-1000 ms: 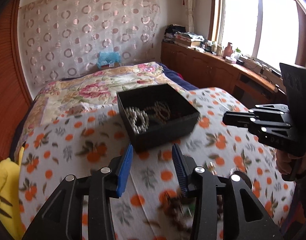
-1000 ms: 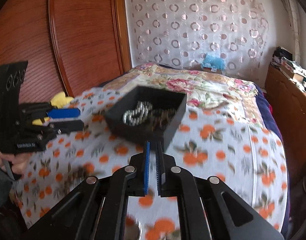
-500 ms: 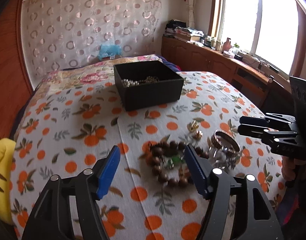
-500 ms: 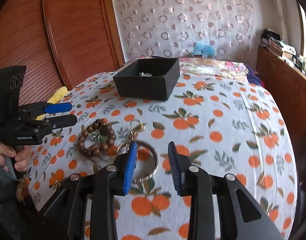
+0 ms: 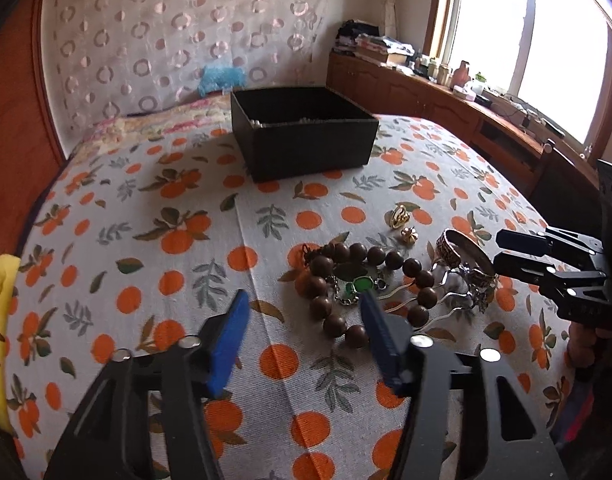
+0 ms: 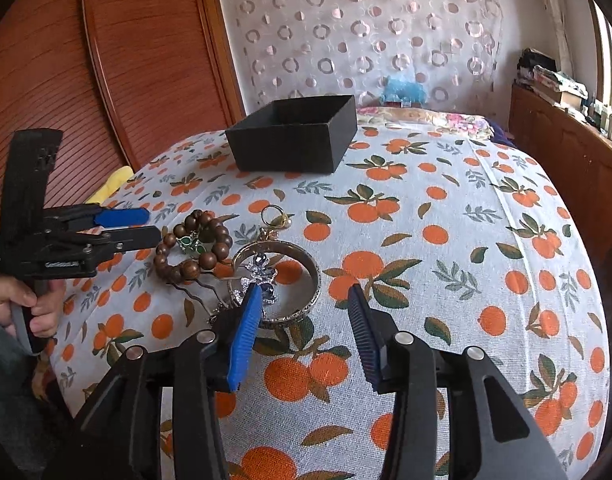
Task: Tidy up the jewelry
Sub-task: 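Grasp the brown wooden bead bracelet with the left tool while the right tool grasps the silver bangle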
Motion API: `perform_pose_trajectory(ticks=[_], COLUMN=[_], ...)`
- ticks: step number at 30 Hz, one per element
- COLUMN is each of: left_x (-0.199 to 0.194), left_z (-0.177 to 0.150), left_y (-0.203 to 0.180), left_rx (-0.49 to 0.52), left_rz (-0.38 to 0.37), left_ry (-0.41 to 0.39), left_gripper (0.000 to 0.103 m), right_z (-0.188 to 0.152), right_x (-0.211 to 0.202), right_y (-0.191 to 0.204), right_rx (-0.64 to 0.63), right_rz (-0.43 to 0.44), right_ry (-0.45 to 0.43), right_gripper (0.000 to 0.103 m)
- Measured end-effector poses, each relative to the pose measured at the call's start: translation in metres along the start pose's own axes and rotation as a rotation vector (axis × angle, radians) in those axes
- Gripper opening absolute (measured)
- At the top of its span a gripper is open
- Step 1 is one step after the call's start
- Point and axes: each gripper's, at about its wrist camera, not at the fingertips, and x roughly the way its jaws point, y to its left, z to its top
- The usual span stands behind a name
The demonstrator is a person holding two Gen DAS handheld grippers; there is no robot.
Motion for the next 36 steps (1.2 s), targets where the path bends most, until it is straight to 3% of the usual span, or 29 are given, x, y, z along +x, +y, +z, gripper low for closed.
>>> perform_pose_trajectory(ticks=[3, 12, 31, 33, 36], left_x=[0.008, 0.009, 0.011, 0.011, 0.005], left_z=[0.001, 0.0, -0.002, -0.002, -0.003], left_y=[0.002, -0.001, -0.003, -0.002, -0.001], left_rx=[-0.019, -0.018, -0.037, -0.033, -0.04], left_rz=[-0.01, -0.011, -0.042, -0.046, -0.046], left_ry=[0.022, 0.031, 0.046, 0.048, 0.021], left_gripper=[0.034, 0.02, 0.019, 0.012, 0.012], right_z=[-0.001, 0.0, -0.001, -0.001, -0.001], right_x=[-0.001, -0.001, 0.0, 0.0, 0.001], right_y=[-0.001, -0.004, -0.006, -0.005, -0.005], right_rx=[0.007, 0.019, 0.019, 0.018, 0.017], right_rz=[0.012, 0.015, 0.005, 0.005, 0.005], right_ry=[-0.005, -0.007, -0.004, -0.005, -0.003], right_gripper=[0.047, 0.047, 0.047, 0.047, 0.047])
